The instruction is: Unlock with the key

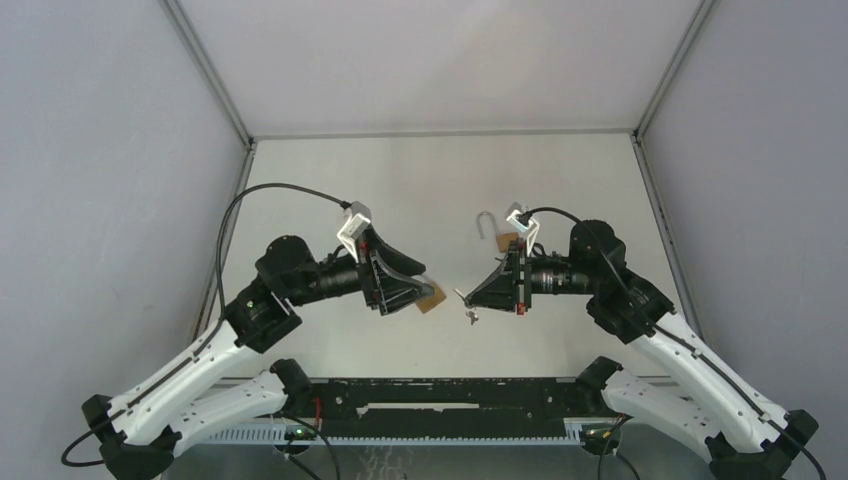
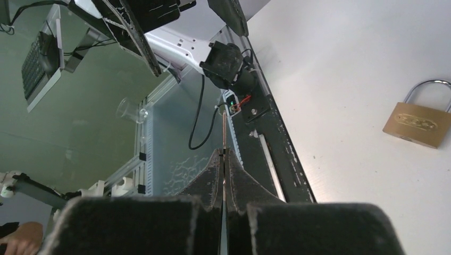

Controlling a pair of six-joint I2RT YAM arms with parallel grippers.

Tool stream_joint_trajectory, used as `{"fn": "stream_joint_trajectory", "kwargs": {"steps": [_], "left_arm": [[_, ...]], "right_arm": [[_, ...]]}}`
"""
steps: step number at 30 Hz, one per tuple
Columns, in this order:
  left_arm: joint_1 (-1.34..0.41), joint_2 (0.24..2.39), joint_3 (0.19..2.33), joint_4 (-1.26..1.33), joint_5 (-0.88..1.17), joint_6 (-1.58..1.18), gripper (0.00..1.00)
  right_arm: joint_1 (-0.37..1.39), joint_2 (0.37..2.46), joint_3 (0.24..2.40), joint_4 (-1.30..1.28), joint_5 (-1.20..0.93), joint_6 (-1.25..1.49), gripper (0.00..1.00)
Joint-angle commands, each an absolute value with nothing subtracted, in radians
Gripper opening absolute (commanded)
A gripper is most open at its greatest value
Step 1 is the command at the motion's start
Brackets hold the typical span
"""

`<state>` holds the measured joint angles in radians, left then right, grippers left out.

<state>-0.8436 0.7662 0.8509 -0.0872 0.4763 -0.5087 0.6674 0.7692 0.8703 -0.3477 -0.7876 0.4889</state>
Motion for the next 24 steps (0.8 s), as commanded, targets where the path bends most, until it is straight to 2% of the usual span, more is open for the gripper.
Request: {"fn": "stream_joint_trajectory", "kwargs": {"steps": [1,6,18,22,24], "left_arm": [[-0.859,0.752,0.831,-0.023,0.516,-0.523,0.67],[-0.873,0.763,0.817,-0.016,0.528,-0.525,0.67],[-0.917,0.808,0.812,0.060,0.568,-0.563,0.55],[-0.923,0.805,0.805,0.060,0.572,-0.565,0.49],[-0.925,0.802,0.801,0.060,0.564,-0.566,0.40]], "right_arm": [[0.698,0.774,0.871,-0.254,-0.768,0.534,0.00],[0.730,0.775,0.871,-0.203,-0.758,0.565,0.00],[0.810,0.805,0.871,-0.143,-0.736,0.577,0.00],[0.813,0.812,0.871,-0.134,-0.736,0.578,0.00],[0.814,0.814,0.871,-0.132,-0.735,0.578,0.00]]}}
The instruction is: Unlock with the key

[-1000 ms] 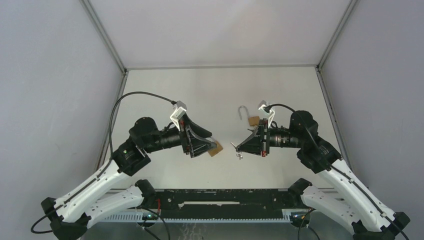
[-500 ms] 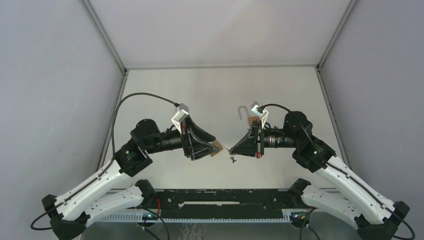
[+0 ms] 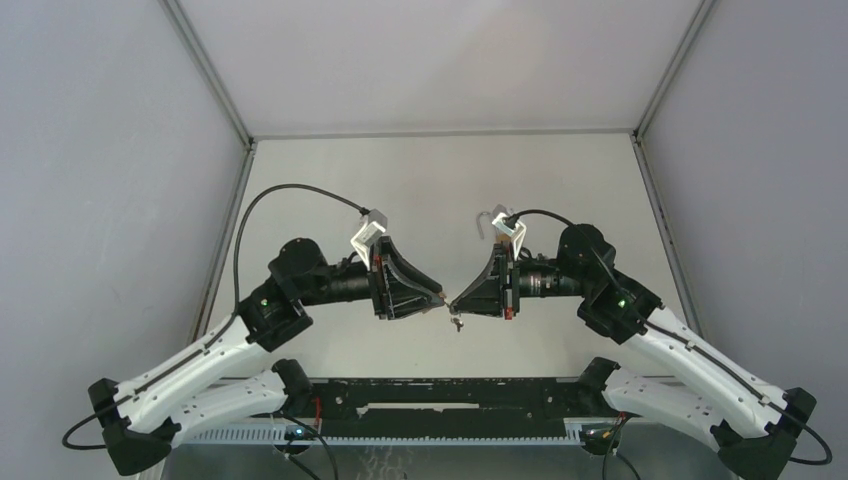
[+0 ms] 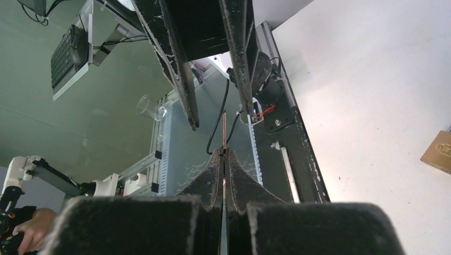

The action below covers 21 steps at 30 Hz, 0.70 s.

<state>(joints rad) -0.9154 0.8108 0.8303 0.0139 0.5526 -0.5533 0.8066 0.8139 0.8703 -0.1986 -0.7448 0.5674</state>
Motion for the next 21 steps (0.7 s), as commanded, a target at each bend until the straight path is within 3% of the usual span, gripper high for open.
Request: {"fn": "stream_joint_trajectory", "kwargs": {"steps": [1,7,13,16,19,21], "left_arm": [[-0.925,0.801,0.800,0.060,0.562,-0.566,0.38],[-0.932,0.810,0.796,0.060,0.554,-0.567,0.37],[-0.944,0.819,0.796,0.063,0.545,-0.567,0.28],[-0.949,0.823,0.788,0.084,0.542,-0.575,0.19],[-0.954,0.824,0.785,0.095,0.533,-0.580,0.03],[-0.957,0.815,0.781,0.095,0.516,-0.579,0.00]], "right_arm": [[0.815,0.814,0.871,-0.133,-0.732,0.577,0.00],[0.816,0.816,0.871,-0.133,-0.728,0.575,0.00],[0.817,0.818,0.871,-0.137,-0.728,0.573,0.00],[0.818,0.818,0.871,-0.137,-0.729,0.575,0.00],[0.819,0.814,0.871,-0.139,-0.721,0.578,0.00],[0.821,0.807,0.871,-0.147,-0.709,0.577,0.00]]}}
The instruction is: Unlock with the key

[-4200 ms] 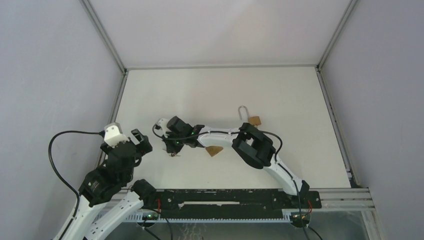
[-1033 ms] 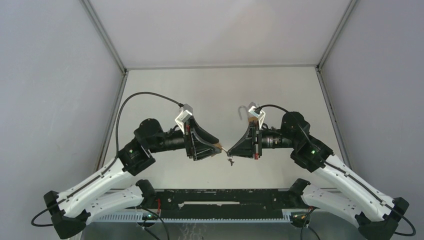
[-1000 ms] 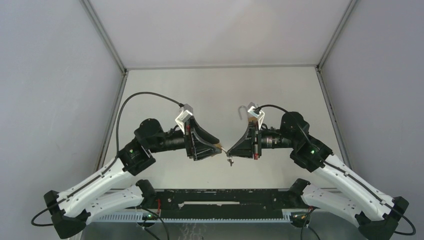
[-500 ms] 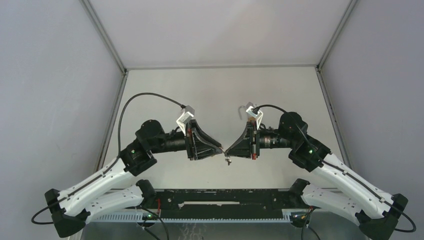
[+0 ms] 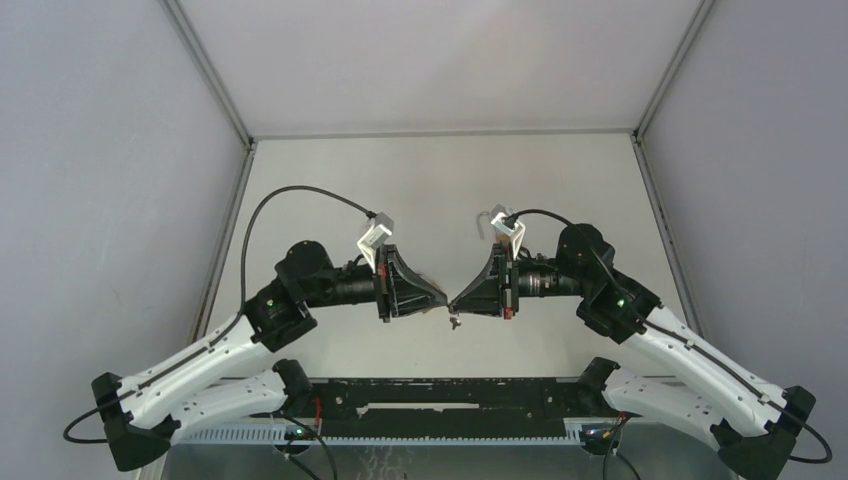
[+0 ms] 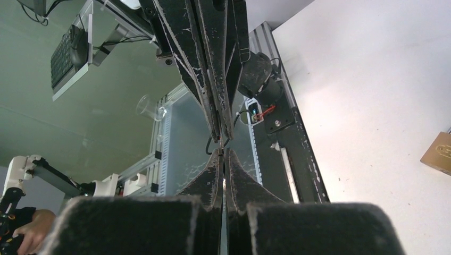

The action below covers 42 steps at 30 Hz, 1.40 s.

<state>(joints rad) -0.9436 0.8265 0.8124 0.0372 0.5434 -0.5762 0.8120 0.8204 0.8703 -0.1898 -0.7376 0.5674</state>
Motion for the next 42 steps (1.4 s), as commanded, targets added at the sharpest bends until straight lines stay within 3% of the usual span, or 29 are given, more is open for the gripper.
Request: {"fn": "stream_joint_trajectory", "kwargs": {"steps": [1,2,3,6,8,16,22,42], "left_arm": [[-0.957,0.807,0.776,0.095,0.503,-0.577,0.00],[-0.957,0.797,0.772,0.095,0.489,-0.576,0.00],[-0.957,0.786,0.768,0.091,0.471,-0.573,0.00],[-0.957,0.756,0.781,0.048,0.417,-0.540,0.00],[-0.957,0.745,0.814,-0.026,0.378,-0.498,0.00],[-0.956,0.769,1.055,-0.421,0.122,-0.262,0.00],[-0.957,0.846,1.235,-0.745,-0.255,-0.091,0.00],[-0.957,0.868,1.277,-0.506,0.070,-0.362,0.00]], "right_arm": [[0.819,0.801,0.871,-0.154,-0.700,0.578,0.00],[0.820,0.796,0.871,-0.162,-0.689,0.577,0.03],[0.819,0.793,0.871,-0.172,-0.677,0.575,0.17],[0.811,0.782,0.871,-0.175,-0.658,0.573,0.70],[0.797,0.774,0.871,-0.161,-0.651,0.579,0.81],[0.732,0.736,0.871,-0.071,-0.579,0.591,0.83],[0.690,0.742,0.871,-0.012,-0.489,0.608,0.82],[0.728,0.968,0.872,0.418,-0.610,0.797,0.72]]}}
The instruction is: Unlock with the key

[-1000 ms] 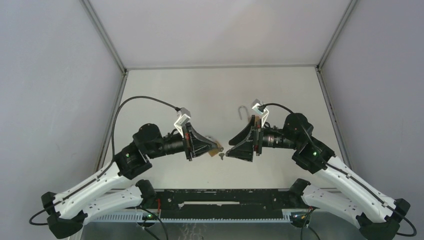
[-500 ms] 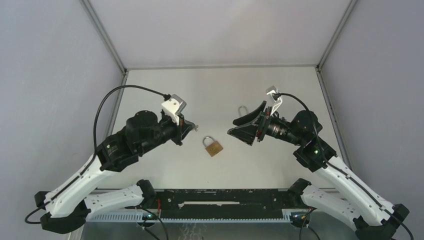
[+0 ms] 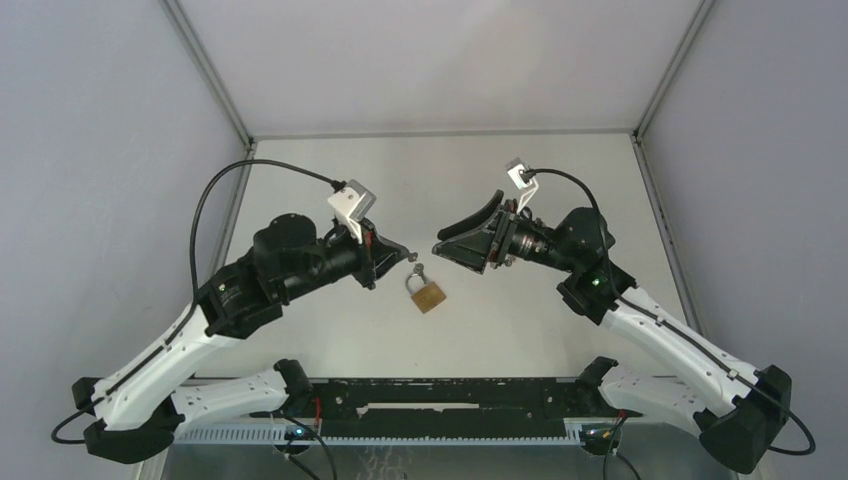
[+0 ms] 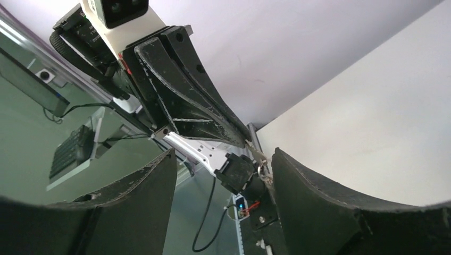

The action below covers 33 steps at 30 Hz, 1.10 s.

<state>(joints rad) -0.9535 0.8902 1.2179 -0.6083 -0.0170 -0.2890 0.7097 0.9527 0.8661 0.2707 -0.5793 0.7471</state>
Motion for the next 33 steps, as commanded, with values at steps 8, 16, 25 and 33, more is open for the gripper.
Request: {"fn": "stream_joint_trajectory", "kwargs": {"steps": [8,16,25,33], "left_arm": [[-0.957,0.812,1.205,-0.385,0.093,-0.428,0.00],[-0.957,0.800,1.167,-0.334,0.096,-0.457,0.00],[-0.957,0.799,1.154,-0.312,0.107,-0.473,0.00],[-0.957,0.799,1.153,-0.302,0.096,-0.476,0.00]], "right_arm": [[0.774,1.007,0.872,0.461,-0.590,0.817,0.68],[0.829,1.027,0.871,0.495,-0.565,0.819,0.67],[0.836,1.009,0.873,0.485,-0.500,0.792,0.66],[0.843,1.024,0.906,0.452,-0.544,0.769,0.51]]}}
